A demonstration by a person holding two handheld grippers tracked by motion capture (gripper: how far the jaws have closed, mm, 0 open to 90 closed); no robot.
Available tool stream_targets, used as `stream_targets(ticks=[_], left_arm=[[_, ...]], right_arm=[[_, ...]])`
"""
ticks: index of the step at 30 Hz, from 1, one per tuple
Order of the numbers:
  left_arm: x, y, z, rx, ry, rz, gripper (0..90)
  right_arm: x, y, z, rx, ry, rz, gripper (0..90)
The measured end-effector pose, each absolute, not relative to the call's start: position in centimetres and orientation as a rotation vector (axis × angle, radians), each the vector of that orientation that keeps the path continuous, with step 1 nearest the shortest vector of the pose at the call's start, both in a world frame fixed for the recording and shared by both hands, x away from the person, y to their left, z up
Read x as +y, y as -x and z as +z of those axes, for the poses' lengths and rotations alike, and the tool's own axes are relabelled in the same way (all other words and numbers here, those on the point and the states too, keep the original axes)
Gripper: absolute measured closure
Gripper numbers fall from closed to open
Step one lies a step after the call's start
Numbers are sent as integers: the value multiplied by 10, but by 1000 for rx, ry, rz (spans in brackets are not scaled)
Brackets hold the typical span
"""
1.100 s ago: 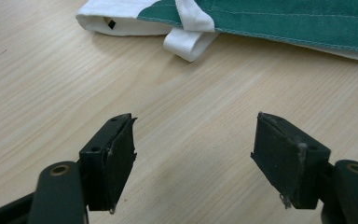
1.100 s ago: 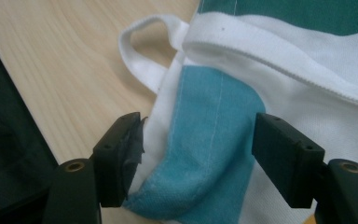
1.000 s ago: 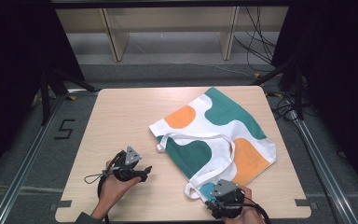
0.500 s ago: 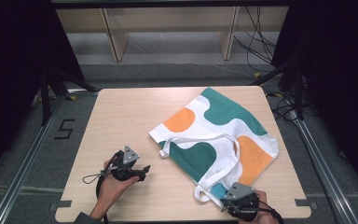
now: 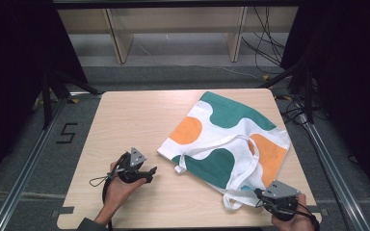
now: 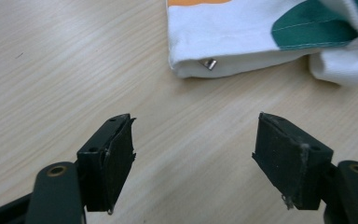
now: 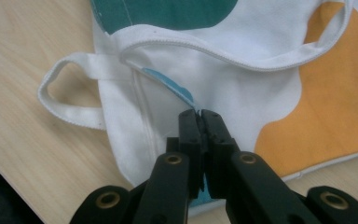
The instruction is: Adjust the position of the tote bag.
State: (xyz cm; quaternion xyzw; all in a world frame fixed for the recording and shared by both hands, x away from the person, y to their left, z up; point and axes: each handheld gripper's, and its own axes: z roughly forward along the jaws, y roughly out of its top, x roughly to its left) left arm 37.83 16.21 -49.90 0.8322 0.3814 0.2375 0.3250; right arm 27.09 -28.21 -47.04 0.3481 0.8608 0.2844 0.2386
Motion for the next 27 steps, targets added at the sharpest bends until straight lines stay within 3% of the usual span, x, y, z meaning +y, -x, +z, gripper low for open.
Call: stream_targets(ticks=[22, 24, 27], left_arm=[[128, -429, -514, 961, -2169, 660, 336], [125, -430, -515, 947, -2145, 637, 398], [122, -431, -513, 872, -2201, 660, 552]], right_arm=[[-290, -276, -471, 2359, -947, 797, 874], [-290, -276, -472, 2356, -954, 804, 858], [-285, -274, -472, 2364, -904, 718, 763]])
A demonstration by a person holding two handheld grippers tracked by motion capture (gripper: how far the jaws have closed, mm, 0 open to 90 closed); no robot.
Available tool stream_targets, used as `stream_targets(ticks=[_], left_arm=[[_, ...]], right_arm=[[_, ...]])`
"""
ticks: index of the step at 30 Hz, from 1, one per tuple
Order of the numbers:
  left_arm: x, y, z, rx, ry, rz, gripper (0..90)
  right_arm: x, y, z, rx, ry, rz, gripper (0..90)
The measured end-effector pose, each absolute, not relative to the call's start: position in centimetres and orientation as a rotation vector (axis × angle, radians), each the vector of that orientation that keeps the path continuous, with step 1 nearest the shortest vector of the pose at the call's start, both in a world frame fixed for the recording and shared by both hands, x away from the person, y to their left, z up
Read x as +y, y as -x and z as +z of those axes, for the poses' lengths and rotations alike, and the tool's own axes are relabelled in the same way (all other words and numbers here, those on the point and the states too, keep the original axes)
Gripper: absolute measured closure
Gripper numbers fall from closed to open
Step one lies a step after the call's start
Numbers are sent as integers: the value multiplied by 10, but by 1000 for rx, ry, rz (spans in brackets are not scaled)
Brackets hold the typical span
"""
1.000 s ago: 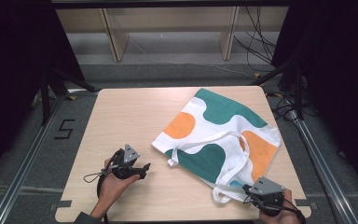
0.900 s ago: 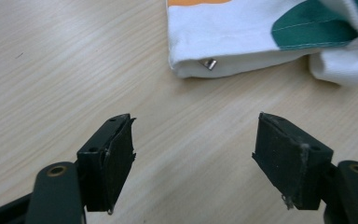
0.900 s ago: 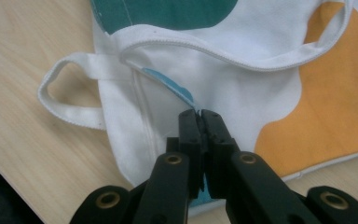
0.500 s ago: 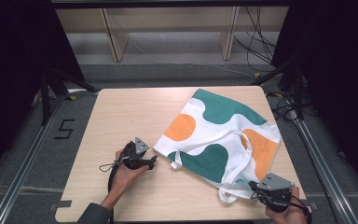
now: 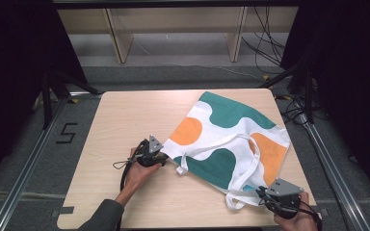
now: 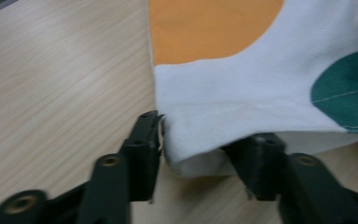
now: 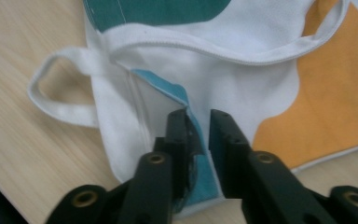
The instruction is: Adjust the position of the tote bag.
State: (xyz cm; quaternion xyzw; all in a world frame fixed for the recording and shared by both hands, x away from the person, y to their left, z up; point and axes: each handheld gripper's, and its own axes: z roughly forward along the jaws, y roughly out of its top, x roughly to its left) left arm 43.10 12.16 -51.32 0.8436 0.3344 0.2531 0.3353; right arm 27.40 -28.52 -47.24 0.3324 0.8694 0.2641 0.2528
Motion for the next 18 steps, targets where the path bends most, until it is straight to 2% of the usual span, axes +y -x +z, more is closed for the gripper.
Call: stream_targets(ticks=[1, 2, 6, 8, 11, 12, 18], left_arm=[[121, -430, -511, 872, -2209, 686, 587], [122, -430, -509, 870, -2214, 705, 671], [131, -431, -502, 890, -2181, 676, 783], [133, -429, -502, 877, -2179, 658, 801], [134, -421, -501, 832, -2195, 652, 807], [135, -415, -499, 819, -2210, 658, 807], [150, -367, -489, 734, -2229, 644, 803]], right_arm=[[-282, -273, -473, 2373, -868, 701, 755], [-278, -271, -474, 2374, -893, 694, 733], [-273, -274, -485, 2439, -898, 609, 683], [-275, -274, -487, 2446, -927, 619, 687], [-278, -276, -485, 2447, -903, 637, 815], [-280, -276, -485, 2445, -908, 637, 832], [-291, -282, -482, 2398, -942, 664, 858]])
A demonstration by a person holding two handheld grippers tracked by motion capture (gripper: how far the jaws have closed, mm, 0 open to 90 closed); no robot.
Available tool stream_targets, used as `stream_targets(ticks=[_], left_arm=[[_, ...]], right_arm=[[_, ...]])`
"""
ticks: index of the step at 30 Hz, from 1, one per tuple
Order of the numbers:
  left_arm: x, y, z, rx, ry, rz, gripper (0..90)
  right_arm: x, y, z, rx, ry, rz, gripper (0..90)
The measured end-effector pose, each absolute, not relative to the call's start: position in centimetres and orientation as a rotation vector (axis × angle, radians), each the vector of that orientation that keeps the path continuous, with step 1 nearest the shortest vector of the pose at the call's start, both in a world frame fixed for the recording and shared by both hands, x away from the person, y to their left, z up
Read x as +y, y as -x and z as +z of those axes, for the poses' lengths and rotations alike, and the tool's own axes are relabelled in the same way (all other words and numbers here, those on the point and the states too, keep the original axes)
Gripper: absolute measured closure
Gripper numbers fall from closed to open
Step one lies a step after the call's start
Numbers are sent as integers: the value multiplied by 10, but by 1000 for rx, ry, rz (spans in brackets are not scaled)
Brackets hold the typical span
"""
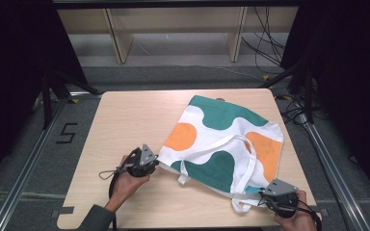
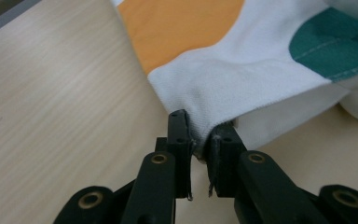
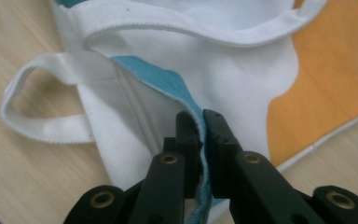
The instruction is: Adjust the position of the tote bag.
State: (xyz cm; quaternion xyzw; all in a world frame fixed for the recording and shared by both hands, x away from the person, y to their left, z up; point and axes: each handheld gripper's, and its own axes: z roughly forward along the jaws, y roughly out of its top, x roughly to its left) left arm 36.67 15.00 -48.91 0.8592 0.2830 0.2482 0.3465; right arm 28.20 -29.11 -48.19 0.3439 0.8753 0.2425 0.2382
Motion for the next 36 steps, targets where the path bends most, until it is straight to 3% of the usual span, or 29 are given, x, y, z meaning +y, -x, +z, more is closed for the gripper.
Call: stream_targets(ticks=[10, 16, 21, 25, 33, 36], left_arm=[[171, -299, -488, 707, -2226, 570, 787], [170, -284, -489, 704, -2238, 587, 756], [161, -285, -493, 748, -2237, 640, 540], [154, -291, -493, 733, -2249, 681, 473], [140, -305, -495, 721, -2224, 662, 485], [138, -311, -495, 657, -2241, 664, 552]], right_arm=[[-290, -290, -484, 2373, -896, 669, 816], [-292, -292, -488, 2365, -936, 677, 700], [-293, -296, -491, 2364, -938, 683, 690], [-291, -296, -490, 2367, -951, 701, 739], [-295, -297, -489, 2364, -960, 743, 753], [-295, -297, -489, 2368, -980, 750, 745]])
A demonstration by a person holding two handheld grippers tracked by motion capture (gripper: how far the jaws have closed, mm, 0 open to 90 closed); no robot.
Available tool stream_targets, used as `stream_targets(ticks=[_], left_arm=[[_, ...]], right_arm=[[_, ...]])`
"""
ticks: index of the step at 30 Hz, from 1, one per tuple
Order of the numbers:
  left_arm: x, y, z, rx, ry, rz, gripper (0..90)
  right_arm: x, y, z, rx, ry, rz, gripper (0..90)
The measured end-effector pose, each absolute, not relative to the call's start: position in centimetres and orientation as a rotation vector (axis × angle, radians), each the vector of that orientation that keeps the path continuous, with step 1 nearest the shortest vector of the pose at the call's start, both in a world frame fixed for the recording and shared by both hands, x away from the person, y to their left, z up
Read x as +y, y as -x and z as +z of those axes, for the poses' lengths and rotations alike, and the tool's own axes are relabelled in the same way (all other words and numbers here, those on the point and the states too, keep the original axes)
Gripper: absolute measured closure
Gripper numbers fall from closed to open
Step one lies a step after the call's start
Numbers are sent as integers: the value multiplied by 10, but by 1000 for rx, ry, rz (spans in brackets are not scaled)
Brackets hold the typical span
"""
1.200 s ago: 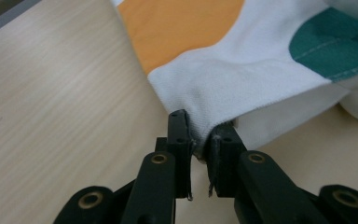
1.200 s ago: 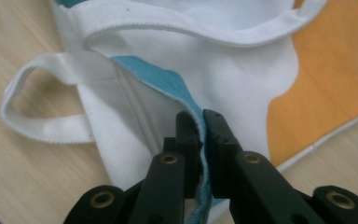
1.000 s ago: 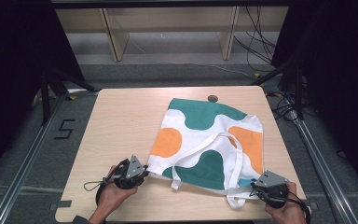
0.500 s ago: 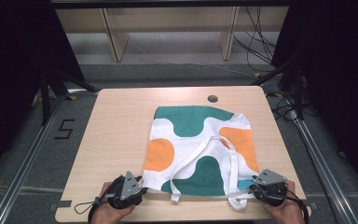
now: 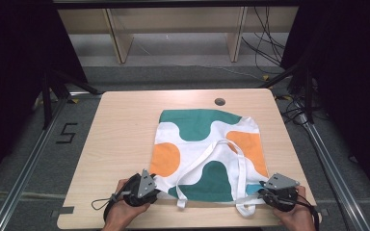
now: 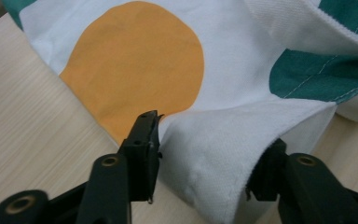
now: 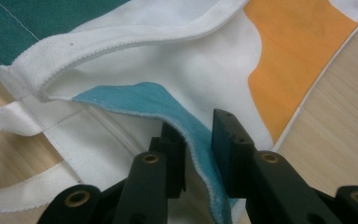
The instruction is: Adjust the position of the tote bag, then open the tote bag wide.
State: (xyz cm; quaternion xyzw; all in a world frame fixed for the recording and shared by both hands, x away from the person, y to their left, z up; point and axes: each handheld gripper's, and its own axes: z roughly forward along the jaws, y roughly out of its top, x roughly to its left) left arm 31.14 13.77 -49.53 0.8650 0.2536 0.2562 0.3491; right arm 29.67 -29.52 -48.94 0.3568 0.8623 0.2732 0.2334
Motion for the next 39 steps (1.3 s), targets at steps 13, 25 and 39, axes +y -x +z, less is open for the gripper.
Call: stream_targets(ticks=[13, 25, 39], left_arm=[[130, -304, -495, 595, -2305, 589, 816], [150, -280, -491, 634, -2286, 582, 820], [154, -284, -481, 619, -2235, 596, 824]], right_arm=[[-305, -300, -492, 2339, -1006, 750, 709], [-290, -293, -491, 2415, -924, 747, 768], [-290, -298, -496, 2415, -955, 733, 671]])
